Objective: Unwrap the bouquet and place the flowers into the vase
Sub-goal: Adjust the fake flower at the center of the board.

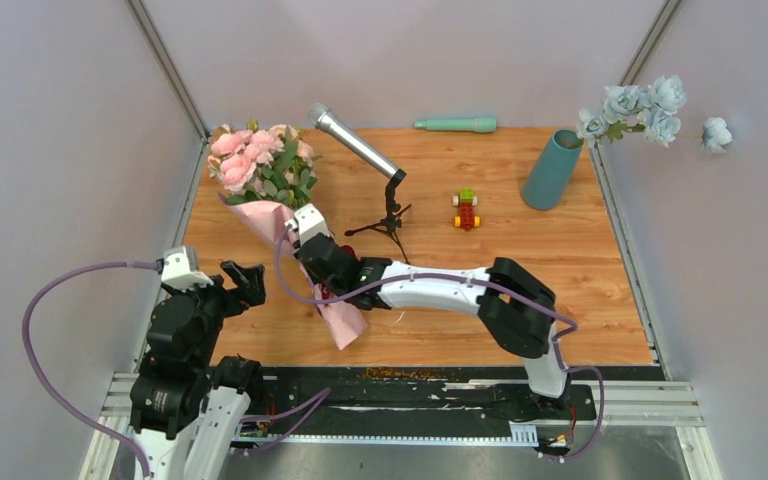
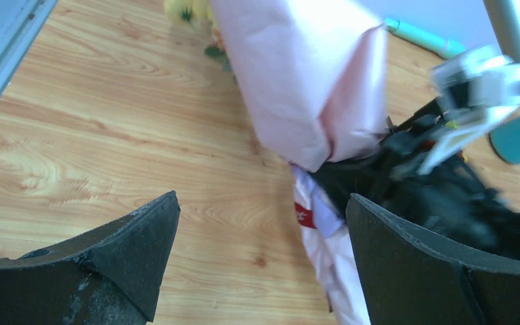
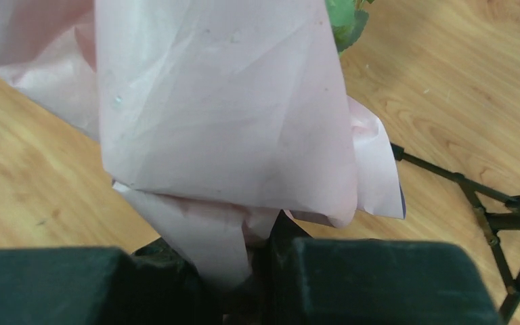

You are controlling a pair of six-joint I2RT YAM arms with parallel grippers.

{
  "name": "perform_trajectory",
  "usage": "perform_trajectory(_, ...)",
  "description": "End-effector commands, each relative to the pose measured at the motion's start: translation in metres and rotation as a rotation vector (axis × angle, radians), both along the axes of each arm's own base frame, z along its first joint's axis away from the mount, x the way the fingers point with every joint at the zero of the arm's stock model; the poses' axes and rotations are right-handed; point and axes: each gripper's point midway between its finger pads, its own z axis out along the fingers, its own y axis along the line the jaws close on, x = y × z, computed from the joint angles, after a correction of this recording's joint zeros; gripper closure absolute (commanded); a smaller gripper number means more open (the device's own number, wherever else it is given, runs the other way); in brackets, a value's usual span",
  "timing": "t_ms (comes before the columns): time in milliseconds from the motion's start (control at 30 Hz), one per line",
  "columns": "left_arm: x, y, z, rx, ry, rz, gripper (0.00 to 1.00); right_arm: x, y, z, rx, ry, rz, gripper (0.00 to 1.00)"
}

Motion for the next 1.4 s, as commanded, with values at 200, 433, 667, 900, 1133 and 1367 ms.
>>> perform_trajectory(200,-0.016,0.019,0.011,-0.022,-0.047,0.106,0.00,0.023,0.025,-0.010,-0.080,-0.115,-0.195,1.00)
perform_trajectory(433,-0.021,0.019,0.005,-0.075,-0.046,0.121,0.00,0.022,0.040,-0.042,-0.143,-0.106,-0.170,1.00)
perform_trajectory(667,-0.031,0.013,0.035,-0.142,-0.108,0.098,0.00,0.006,0.058,-0.013,-0.028,-0.081,-0.037,0.55)
perform_trajectory(900,-0.034,0.007,0.053,-0.140,-0.110,0.057,0.00,-0.011,0.049,0.051,0.105,-0.104,0.043,0.33)
perform_trajectory(1133,-0.016,-0.014,0.035,-0.134,-0.009,-0.041,0.00,-0.036,0.010,0.078,0.148,-0.085,0.104,0.22)
perform_trajectory(1367,0.008,-0.039,-0.009,-0.229,0.075,-0.113,0.00,-0.047,-0.039,0.040,0.162,0.093,0.155,0.15)
